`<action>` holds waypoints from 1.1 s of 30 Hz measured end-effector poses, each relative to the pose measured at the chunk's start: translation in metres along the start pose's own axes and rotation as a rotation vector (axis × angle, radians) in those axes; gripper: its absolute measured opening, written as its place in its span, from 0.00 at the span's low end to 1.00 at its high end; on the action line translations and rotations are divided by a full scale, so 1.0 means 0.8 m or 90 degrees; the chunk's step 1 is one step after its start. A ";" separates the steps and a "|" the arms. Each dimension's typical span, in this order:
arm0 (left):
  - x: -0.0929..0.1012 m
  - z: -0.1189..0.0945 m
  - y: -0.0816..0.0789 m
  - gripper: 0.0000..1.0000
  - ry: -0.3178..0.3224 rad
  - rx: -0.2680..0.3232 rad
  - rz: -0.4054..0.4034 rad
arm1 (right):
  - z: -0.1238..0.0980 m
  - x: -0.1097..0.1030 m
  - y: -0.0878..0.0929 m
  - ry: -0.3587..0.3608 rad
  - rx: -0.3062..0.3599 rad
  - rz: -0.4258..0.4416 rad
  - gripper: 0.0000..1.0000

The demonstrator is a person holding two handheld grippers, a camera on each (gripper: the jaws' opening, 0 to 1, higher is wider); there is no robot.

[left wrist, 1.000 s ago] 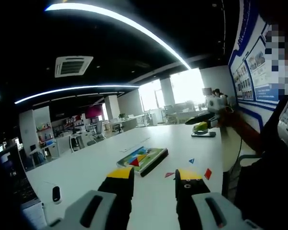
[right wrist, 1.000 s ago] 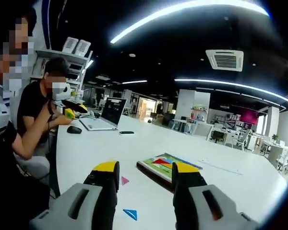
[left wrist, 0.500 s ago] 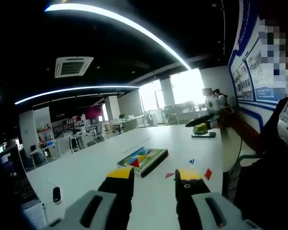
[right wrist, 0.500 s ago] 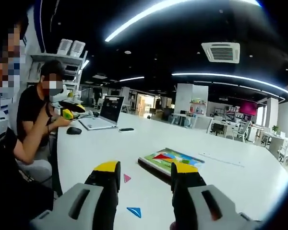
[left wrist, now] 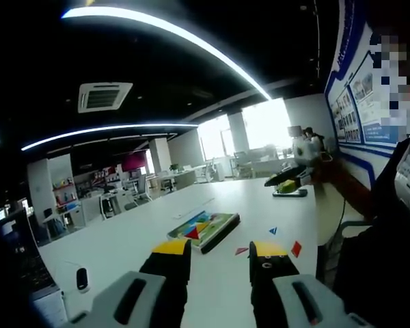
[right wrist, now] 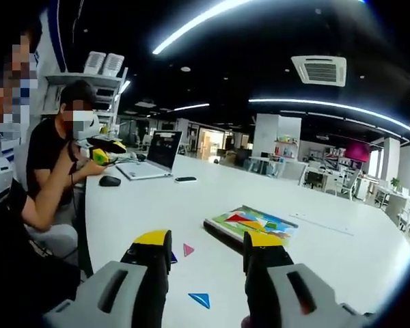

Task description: Pick up the tangram pieces one by one and place each piece onto its matching region on the pattern sheet, fitting the shapes together until the outline on the sheet is completely filled by the tangram pieces

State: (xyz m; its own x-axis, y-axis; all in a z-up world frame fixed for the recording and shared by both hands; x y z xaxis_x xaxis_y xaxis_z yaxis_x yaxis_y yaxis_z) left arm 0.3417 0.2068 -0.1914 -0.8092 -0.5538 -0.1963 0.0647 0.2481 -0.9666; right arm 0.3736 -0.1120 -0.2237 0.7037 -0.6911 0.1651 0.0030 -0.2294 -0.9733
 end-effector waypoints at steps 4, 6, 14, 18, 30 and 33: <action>0.000 0.000 0.000 0.36 -0.002 0.001 -0.002 | 0.011 -0.024 0.013 -0.056 -0.041 -0.074 0.42; 0.002 0.000 0.000 0.36 0.000 0.000 0.000 | 0.022 -0.033 0.021 -0.078 -0.075 -0.082 0.42; 0.001 -0.005 -0.002 0.36 -0.004 0.005 0.002 | 0.059 -0.045 0.028 -0.139 -0.178 -0.161 0.42; 0.000 -0.006 -0.001 0.36 -0.005 0.005 0.001 | 0.073 -0.041 0.037 -0.165 -0.240 -0.208 0.42; 0.001 -0.008 -0.001 0.36 -0.005 0.008 -0.003 | 0.094 -0.080 0.060 -0.293 -0.388 -0.333 0.43; 0.001 -0.008 -0.001 0.36 -0.004 0.007 -0.002 | 0.099 -0.086 0.069 -0.322 -0.420 -0.394 0.42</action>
State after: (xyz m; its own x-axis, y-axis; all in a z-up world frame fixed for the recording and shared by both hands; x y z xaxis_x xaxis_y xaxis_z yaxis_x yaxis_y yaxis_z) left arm 0.3372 0.2115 -0.1899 -0.8059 -0.5593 -0.1945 0.0693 0.2372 -0.9690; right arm 0.3816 -0.0234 -0.3016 0.9284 0.0093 0.3714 0.1828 -0.8816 -0.4351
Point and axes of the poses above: the point that each gripper's makers call its tool centre point, and the gripper's own axes: z roughly forward along the fingers, x roughly to its right, y roughly out of its underside, the point moved 3 cm from there along -z, roughly backward along the fingers, and after that the axes turned 3 degrees about y, right-handed, at the moved point
